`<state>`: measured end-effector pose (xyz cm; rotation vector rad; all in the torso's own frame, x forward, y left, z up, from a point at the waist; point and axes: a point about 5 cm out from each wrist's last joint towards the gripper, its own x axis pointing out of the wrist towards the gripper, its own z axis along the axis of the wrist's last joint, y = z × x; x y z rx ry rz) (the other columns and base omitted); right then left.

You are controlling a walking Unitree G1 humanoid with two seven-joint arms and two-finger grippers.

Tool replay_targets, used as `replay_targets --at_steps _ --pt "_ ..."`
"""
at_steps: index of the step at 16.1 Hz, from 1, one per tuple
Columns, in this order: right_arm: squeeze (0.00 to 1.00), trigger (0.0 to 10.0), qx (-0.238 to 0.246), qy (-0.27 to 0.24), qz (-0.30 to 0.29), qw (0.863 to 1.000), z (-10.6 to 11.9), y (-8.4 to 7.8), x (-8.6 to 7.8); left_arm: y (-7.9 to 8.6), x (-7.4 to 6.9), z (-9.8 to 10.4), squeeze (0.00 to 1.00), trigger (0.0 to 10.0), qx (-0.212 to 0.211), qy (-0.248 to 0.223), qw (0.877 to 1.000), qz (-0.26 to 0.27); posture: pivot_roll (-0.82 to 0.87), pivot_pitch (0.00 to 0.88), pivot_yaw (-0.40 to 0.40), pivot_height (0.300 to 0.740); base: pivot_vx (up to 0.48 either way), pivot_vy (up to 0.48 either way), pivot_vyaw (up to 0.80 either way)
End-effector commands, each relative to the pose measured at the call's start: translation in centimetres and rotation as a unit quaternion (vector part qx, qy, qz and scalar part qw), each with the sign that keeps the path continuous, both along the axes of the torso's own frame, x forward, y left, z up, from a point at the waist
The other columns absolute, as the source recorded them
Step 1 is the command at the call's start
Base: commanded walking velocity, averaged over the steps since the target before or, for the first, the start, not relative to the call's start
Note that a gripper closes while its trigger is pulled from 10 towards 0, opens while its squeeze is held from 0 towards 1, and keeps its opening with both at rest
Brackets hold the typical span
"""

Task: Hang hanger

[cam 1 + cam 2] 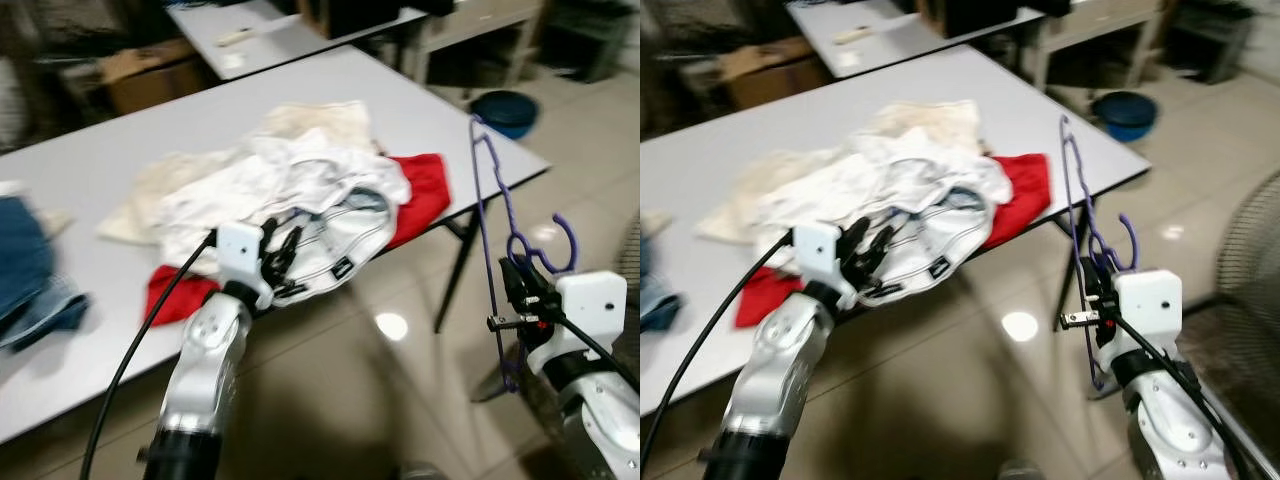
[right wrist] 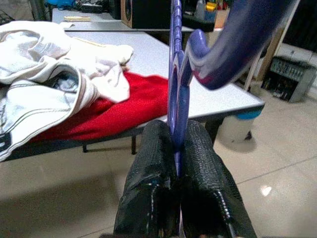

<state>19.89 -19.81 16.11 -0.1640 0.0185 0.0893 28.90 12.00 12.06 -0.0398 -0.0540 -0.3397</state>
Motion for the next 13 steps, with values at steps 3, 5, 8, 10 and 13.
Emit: replay_targets --at_steps 3,5,8,10,13 --pt "0.0 10.0 0.0 -0.005 0.026 1.0 0.6 0.4 0.3 0.4 -0.4 0.9 0.0 10.0 0.0 -0.014 1.0 0.014 -0.21 0.059 0.04 0.74 0.399 0.0 0.0" --pt "0.0 10.0 0.005 -0.011 0.039 0.999 1.0 0.5 0.6 0.5 -0.7 2.3 0.0 10.0 -0.009 -0.038 0.999 0.02 -0.2 0.043 0.014 0.74 0.398 0.0 0.0" --pt "0.0 10.0 0.011 -0.016 0.052 0.998 1.0 0.9 0.8 0.6 -0.5 2.8 0.0 10.0 -0.009 -0.043 0.999 0.024 -0.19 0.021 0.033 0.74 0.248 0.0 0.0" --pt "0.0 10.0 0.003 -0.009 0.057 0.998 0.6 0.9 0.8 0.4 -0.3 2.4 0.0 10.0 -0.018 -0.027 0.999 0.008 -0.2 0.0 0.043 0.74 0.0 0.0 0.0" --pt "0.0 10.0 -0.005 0.003 0.066 0.998 0.7 0.5 0.7 0.9 -0.6 2.1 1.0 10.0 0.003 -0.018 1.0 0.0 -0.19 0.0 -0.015 0.74 0.0 0.0 0.0"
